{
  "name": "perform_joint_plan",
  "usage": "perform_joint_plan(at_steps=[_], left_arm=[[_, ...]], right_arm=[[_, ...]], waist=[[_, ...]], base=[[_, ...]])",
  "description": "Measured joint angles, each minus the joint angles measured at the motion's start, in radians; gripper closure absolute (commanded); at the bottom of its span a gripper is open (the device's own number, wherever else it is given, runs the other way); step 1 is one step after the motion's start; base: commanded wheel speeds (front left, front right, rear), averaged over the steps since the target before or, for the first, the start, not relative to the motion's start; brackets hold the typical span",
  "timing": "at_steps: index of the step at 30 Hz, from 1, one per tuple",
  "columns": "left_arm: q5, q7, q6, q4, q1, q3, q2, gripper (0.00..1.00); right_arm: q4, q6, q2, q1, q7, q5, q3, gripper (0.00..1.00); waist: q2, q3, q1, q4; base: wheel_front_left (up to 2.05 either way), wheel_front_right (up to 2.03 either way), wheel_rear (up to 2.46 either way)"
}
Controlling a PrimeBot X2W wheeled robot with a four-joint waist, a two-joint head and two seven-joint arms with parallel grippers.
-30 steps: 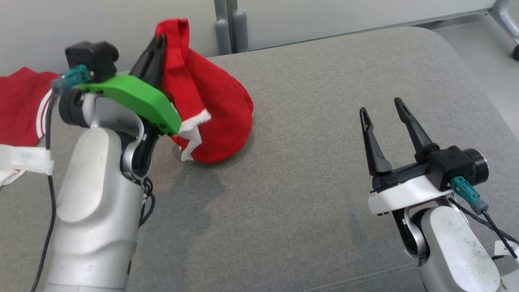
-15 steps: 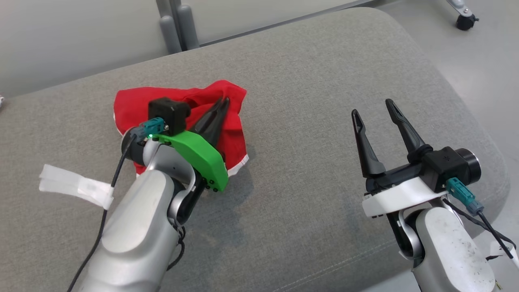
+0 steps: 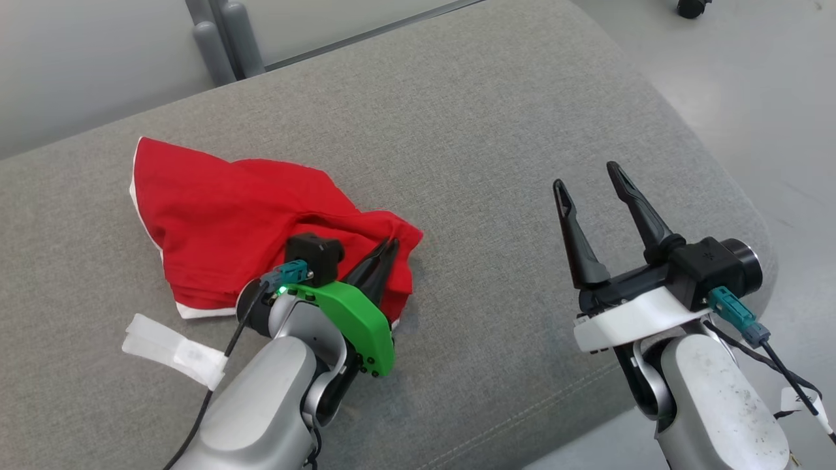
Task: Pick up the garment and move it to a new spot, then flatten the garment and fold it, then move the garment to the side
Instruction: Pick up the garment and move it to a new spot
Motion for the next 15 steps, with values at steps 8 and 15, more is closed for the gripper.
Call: perform_joint_plan(at_steps=[8,15], left_arm=[[-0.038,-0.043,0.01,-0.01,-0.022,-0.082,0.003,0.0],[-0.039,-0.098,0.007,-0.04,-0.065,-0.135,0.003,0.0]], right_arm=[[0.001,-0.009,0.001,0.0,0.0,0.006,-0.025,0.0],[0.0,-0.011,0.002,0.0,0.0,0.006,-0.033,0.0]], waist=[[0.0,0.009,0.0,0.001],[0.0,0.006,0.0,0.038]], base=[[0.0,0.0,0.0],[0.0,0.0,0.0]])
